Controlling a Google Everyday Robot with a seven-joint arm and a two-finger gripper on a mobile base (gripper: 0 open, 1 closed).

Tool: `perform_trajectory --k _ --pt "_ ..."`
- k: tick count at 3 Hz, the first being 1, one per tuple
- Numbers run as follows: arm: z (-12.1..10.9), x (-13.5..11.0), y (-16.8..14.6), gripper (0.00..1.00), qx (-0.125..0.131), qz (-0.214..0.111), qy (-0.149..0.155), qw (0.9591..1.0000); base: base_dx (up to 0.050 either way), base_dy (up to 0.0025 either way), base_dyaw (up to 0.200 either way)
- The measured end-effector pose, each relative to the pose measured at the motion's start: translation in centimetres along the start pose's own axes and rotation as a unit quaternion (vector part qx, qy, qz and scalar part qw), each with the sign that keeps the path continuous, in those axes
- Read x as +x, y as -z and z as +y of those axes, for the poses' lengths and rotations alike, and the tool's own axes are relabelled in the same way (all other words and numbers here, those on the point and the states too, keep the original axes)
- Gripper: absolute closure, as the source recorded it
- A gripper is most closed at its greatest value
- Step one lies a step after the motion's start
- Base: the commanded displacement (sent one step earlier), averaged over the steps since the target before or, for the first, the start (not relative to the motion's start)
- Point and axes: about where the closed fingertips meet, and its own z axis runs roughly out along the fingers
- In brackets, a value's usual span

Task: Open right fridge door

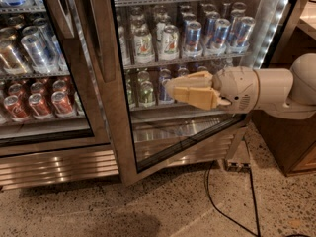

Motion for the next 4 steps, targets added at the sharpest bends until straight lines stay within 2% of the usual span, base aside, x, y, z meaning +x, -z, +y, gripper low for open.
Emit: perform_trajectory --k 1,2,4 --pt "4.8 0.7 -1.1 1.00 -0.035 -0.024 0.016 0.9990 0.000 0.00000 0.000" --pt "10.7 0.8 -0.5 1.00 -0.052 -0.069 0.052 0.9949 0.000 0.00000 0.000" --pt "10.7 0.8 -0.6 1.00 -0.052 -0.069 0.052 0.9949 -0.050 0.00002 0.000"
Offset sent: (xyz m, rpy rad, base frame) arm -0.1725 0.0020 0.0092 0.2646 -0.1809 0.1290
